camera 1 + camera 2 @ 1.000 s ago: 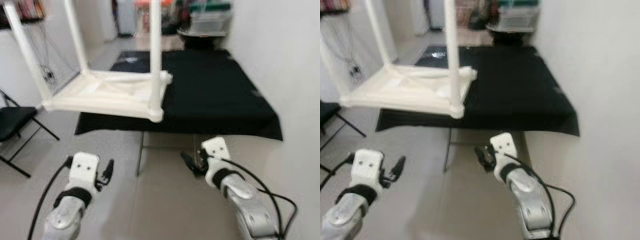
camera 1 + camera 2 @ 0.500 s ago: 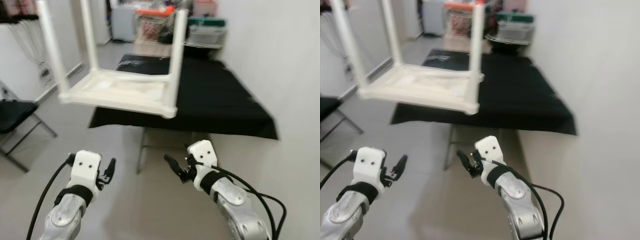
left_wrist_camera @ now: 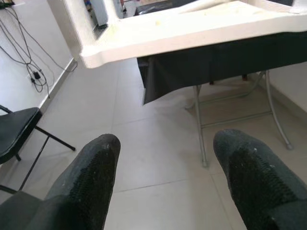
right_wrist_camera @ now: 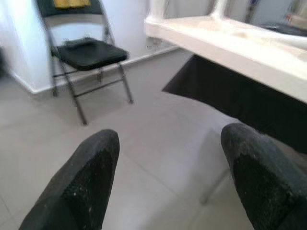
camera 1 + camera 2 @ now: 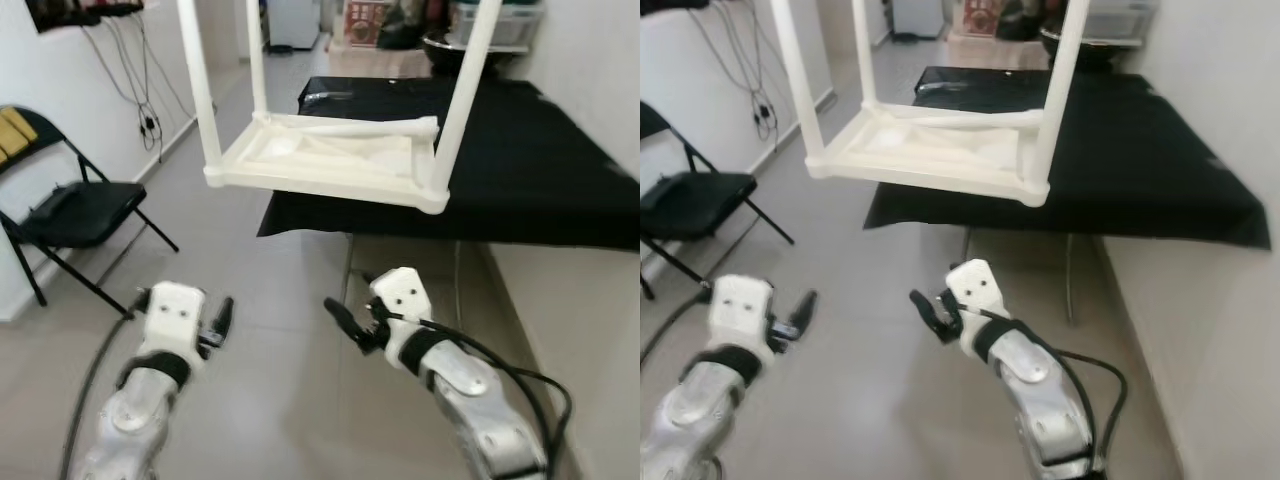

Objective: Building children table

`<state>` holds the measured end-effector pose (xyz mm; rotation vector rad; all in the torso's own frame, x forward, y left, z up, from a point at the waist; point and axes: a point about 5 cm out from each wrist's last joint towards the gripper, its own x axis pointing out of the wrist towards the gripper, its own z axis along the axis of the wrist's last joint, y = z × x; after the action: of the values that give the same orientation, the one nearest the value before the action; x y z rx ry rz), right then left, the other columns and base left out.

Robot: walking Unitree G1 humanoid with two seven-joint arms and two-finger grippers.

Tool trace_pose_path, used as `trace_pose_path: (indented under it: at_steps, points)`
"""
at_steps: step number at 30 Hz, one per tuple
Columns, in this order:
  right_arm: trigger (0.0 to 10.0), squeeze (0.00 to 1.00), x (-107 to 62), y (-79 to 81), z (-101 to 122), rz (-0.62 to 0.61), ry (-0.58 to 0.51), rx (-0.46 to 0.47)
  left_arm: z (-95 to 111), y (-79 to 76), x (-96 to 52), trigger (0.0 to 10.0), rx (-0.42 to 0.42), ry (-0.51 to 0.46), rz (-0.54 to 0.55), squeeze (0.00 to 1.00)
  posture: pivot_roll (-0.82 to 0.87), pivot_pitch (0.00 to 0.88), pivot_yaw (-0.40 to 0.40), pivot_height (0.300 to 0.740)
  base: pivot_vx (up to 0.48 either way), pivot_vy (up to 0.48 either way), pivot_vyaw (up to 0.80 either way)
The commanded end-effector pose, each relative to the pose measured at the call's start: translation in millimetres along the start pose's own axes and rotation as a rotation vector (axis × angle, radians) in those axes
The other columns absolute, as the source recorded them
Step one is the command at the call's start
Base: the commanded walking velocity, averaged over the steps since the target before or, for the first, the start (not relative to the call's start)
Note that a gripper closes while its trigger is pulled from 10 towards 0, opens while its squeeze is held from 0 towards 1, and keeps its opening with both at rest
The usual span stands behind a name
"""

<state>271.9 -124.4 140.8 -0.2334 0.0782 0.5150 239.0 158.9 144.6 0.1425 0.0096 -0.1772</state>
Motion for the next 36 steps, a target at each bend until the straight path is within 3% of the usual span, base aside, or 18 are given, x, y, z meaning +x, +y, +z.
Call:
trace_pose_path:
  at_steps: [1, 11, 14, 21, 25, 30, 34, 36]
  points:
    - [10.0, 0.0, 4.1, 2.8, 6, 0.0, -0.026, -0.003, -1, 6.3, -3.0, 10.0, 0.027, -0.002, 0.013, 0.0, -0.01, 0.048, -0.042, 0.74, 0.0, 0.0, 0.0]
    - [10.0, 0.0, 3.6, -8.3, 0, -0.127, 0.01, 0.037, -7, 1.4, -6.4, 10.0, -0.026, 0.023, -0.001, 0.0, -0.02, 0.043, -0.042, 0.74, 0.157, 0.0, 0.0]
    - [10.0, 0.0, 2.8, -12.3, -4, -0.176, 0.037, 0.04, -7, 0.8, -5.1, 10.0, -0.036, 0.02, 0.009, 0.0, -0.01, 0.042, -0.045, 0.74, 0.419, 0.0, 0.8]
    - [10.0, 0.0, 2.3, -24.0, -5, -0.286, 0.022, 0.139, -10, 1.8, -1.4, 10.0, -0.073, 0.015, 0.043, 0.0, -0.02, 0.036, -0.046, 0.74, 0.458, 0.0, 0.11]
    - [10.0, 0.0, 3.7, -22.5, -2, -0.268, 0.001, 0.135, -9, 1.9, 0.2, 10.0, -0.073, 0.011, 0.041, 0.0, -0.02, 0.033, -0.043, 0.74, 0.464, 0.0, 0.0]
    - [10.0, 0.0, 9.5, -13.7, 6, -0.155, -0.042, 0.108, -8, 1.7, 2.8, 10.0, -0.069, 0.004, 0.036, 0.0, -0.02, 0.032, -0.041, 0.74, 0.465, 0.0, 0.0]
    - [10.0, 0.0, 14.5, -5.3, 13, -0.019, -0.065, 0.066, -7, 1.7, 3.8, 10.0, -0.065, -0.001, 0.032, 0.0, -0.02, 0.031, -0.041, 0.74, 0.469, 0.0, 0.0]
    - [10.0, 0.0, 17.7, -1.8, 19, 0.077, -0.069, 0.0, -7, 1.4, 4.1, 10.0, -0.063, -0.003, 0.028, 0.0, -0.02, 0.032, -0.038, 0.74, 0.469, 0.0, 0.0]
